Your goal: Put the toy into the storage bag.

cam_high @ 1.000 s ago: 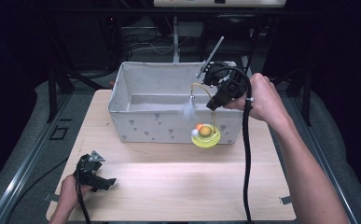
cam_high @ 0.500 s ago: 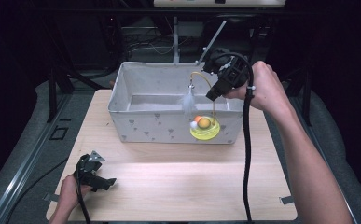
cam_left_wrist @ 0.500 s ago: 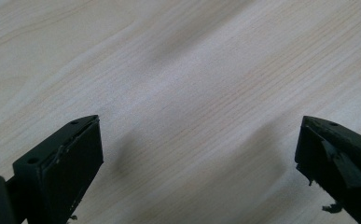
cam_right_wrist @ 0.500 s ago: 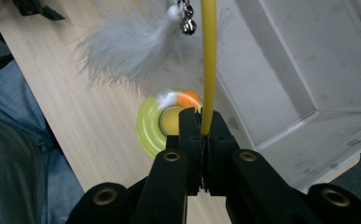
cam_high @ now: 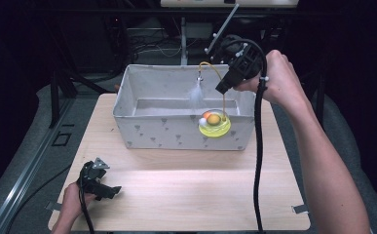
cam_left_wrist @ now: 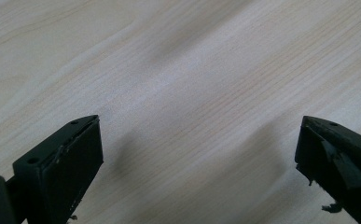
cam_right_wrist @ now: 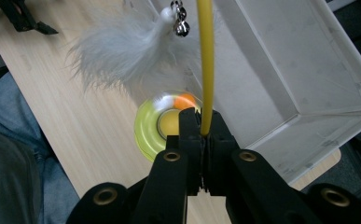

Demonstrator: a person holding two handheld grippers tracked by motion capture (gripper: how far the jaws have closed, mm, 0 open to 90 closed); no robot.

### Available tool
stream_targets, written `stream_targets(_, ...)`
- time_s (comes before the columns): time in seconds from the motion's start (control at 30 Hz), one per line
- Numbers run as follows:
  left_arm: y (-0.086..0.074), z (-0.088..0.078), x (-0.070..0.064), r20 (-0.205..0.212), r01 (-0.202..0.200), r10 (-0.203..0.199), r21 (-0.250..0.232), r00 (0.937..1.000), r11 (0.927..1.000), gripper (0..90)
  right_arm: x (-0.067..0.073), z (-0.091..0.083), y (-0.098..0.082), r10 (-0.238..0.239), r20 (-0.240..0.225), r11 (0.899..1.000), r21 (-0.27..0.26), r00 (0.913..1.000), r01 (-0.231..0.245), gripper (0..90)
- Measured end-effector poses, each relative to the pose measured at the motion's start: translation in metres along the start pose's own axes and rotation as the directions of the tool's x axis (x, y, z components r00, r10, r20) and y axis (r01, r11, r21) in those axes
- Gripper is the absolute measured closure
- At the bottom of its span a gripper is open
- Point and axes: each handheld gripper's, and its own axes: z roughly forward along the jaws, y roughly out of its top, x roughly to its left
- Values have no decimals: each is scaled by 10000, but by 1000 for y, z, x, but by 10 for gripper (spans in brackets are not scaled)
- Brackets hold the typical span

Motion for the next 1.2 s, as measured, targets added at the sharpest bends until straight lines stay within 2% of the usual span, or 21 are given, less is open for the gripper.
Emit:
stream_targets(0.4,0,0,0,-11,4,-4,-37,10000,10000,10,-12,-10,10,275,197,9995,-137,9994,-272,887)
stream_targets(0.67,0,0,0,1,8,-8,-11,10000,10000,10,-25,-12,14,611,389,9980,-193,9974,-604,887)
stream_targets(1.0,0,0,0,-16,14,-14,-19,10000,10000,10,-41,-13,19,1072,822,9936,-432,9908,-1040,887)
stream_targets(1.2,0,0,0,-8,27,-27,-14,10000,10000,10,-50,-8,21,1348,913,9900,-552,9867,-1301,887)
